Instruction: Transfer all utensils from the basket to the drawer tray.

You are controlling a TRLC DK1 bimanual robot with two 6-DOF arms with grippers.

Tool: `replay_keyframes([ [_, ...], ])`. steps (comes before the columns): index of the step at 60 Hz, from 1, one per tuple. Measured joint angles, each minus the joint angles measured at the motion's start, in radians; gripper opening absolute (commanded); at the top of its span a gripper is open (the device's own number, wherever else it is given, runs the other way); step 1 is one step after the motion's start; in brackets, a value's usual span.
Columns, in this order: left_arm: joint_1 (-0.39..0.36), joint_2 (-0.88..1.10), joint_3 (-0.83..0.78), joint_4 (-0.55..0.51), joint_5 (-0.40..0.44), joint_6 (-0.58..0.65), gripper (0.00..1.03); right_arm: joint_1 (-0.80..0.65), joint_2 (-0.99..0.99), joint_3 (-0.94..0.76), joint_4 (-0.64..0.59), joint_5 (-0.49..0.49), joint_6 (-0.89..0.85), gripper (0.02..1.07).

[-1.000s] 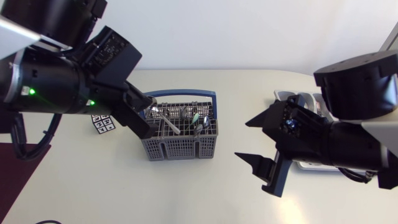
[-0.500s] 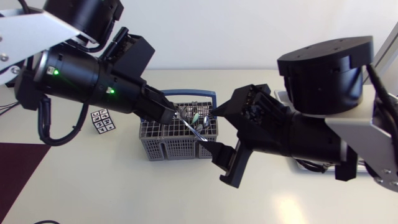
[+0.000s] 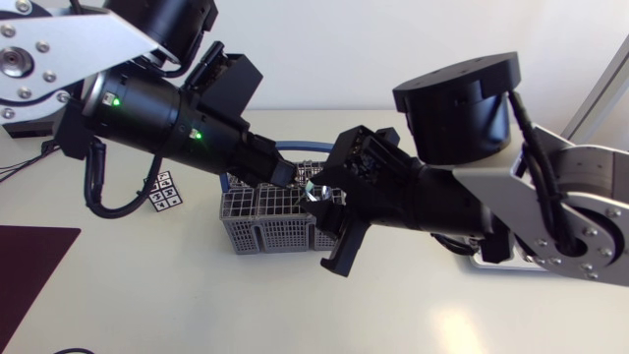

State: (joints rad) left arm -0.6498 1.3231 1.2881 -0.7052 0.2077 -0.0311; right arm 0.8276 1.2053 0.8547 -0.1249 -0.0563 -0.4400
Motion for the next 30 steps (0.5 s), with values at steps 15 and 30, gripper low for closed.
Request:
replay_keyframes([
  [15, 0.0, 0.0, 0.003, 0.0, 0.005, 0.0, 0.04, -0.007, 0.035, 0.015, 0.003, 0.0, 0.0, 0.1],
  [30, 0.0, 0.0, 0.003, 0.0, 0.005, -0.003, 0.04, -0.011, 0.035, 0.015, 0.002, -0.013, 0.003, 0.08],
])
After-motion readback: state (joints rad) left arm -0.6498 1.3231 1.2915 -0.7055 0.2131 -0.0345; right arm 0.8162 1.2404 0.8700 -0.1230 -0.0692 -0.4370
